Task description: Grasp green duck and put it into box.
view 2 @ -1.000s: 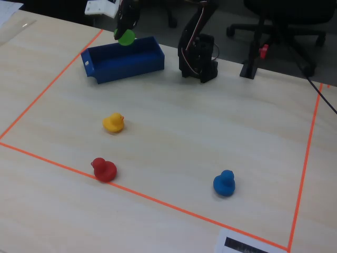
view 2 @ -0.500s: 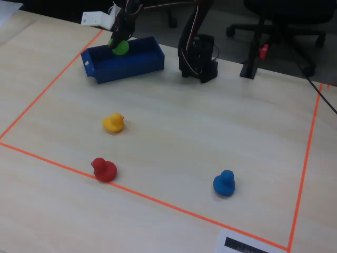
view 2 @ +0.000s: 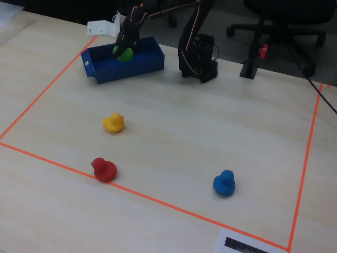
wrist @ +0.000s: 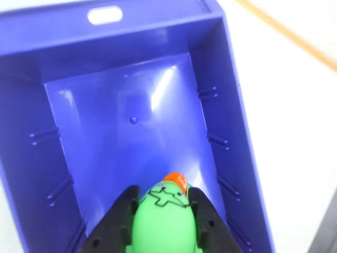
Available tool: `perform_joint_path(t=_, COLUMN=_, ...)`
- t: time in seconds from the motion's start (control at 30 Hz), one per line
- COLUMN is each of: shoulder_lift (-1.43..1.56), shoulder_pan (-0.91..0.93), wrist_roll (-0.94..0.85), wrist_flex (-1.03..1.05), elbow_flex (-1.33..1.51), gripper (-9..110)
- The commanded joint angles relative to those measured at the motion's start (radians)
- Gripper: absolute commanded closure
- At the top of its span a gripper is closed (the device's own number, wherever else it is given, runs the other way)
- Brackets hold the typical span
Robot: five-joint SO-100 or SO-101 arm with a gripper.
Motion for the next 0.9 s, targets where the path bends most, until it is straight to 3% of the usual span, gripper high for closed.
perform_joint_path(t=0.0, shoulder_lift=0.057, shoulder_pan=-0.014, wrist_roll=0.034, wrist_flex=0.025, elbow_flex=-0.041, gripper=86)
perform_joint_path(t=0.37, shoulder_lift=0.161, shoulder_pan=-0.160, wrist_roll=0.252, wrist_flex=0.225, elbow_flex=-0.239, gripper=85)
perform_joint_path(t=0.5, shoulder_lift=0.272, shoulder_pan=-0.403, wrist_roll=0.337, wrist_flex=0.319, elbow_flex=-0.281, gripper=87)
perform_joint_path(t=0.63, shoulder_lift=0.419, shoulder_pan=-0.756, wrist_roll=0.362, wrist_flex=0.413, elbow_flex=-0.241, gripper=96)
perform_joint_path(t=0.67, shoulder_lift=0.453, shoulder_pan=-0.847, wrist_roll=0.357, wrist_flex=0.440, elbow_flex=-0.218, gripper=101)
perform_joint_path(t=0.87, shoulder_lift=0.670, shoulder_pan=-1.189, wrist_roll=0.345, wrist_flex=0.575, elbow_flex=0.069, gripper=101)
